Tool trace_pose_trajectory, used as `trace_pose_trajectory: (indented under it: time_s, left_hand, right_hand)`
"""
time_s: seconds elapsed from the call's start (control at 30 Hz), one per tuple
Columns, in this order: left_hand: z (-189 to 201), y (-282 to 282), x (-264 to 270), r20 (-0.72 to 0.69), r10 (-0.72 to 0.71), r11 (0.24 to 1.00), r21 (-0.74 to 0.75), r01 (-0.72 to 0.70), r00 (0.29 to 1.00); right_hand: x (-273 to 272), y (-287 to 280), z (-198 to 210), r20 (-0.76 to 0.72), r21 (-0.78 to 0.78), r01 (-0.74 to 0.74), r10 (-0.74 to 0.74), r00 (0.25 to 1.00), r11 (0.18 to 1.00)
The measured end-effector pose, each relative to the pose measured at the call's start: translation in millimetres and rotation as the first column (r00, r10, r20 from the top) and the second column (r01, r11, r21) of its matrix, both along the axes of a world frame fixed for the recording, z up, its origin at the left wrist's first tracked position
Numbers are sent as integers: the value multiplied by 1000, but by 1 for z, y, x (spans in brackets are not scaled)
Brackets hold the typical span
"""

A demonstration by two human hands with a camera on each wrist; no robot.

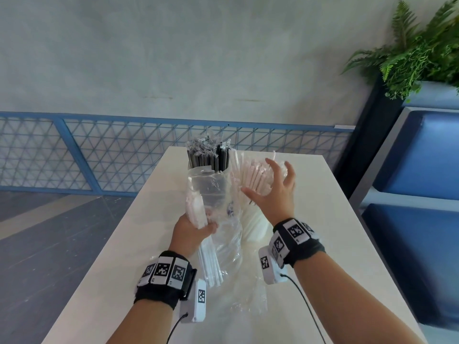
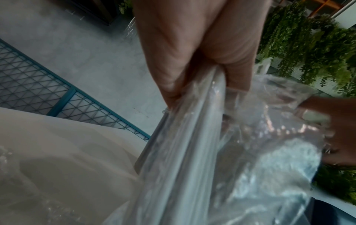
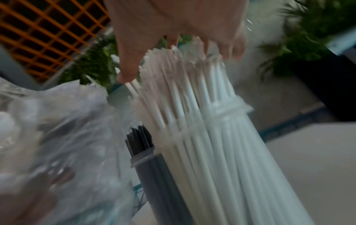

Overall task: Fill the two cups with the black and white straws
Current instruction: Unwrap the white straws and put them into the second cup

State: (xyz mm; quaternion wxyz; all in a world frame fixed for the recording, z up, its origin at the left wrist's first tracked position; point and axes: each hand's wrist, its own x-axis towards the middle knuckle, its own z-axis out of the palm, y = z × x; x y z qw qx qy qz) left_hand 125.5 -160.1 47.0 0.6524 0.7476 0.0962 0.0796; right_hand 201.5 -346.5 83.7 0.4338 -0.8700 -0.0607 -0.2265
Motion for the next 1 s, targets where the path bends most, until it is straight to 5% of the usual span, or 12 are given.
trace_pose_trajectory:
  time_s: [0.1, 0.37, 0.7, 0.83, 0.9, 1.0]
  left_hand:
    - [3, -3, 2, 23, 18, 1000, -17, -18, 1000]
    - [-4, -9, 10, 8, 23, 1000, 1, -23, 1000]
    - [-3, -6, 13, 4, 25, 995, 100, -25, 1000]
    - [-2, -11, 12, 19, 14, 994, 112, -16, 1000]
    - [-1, -13, 12, 29, 4, 994, 107, -7, 1000]
    - [1, -15, 10, 40, -2, 998, 61, 0, 999]
  right_hand:
    - [3, -1, -13, -71, 78, -77, 83, 994, 994]
    - [31, 9, -20, -94, 50, 39, -34, 995, 998]
    - [56, -5, 43, -118, -5, 19, -20, 993, 1000]
    - [50, -10, 49, -283, -191, -115, 58, 957, 975]
    - [41, -13, 46, -330, -117, -175, 128, 935, 978]
    - [16, -14, 47, 26, 86, -58, 56, 998, 995]
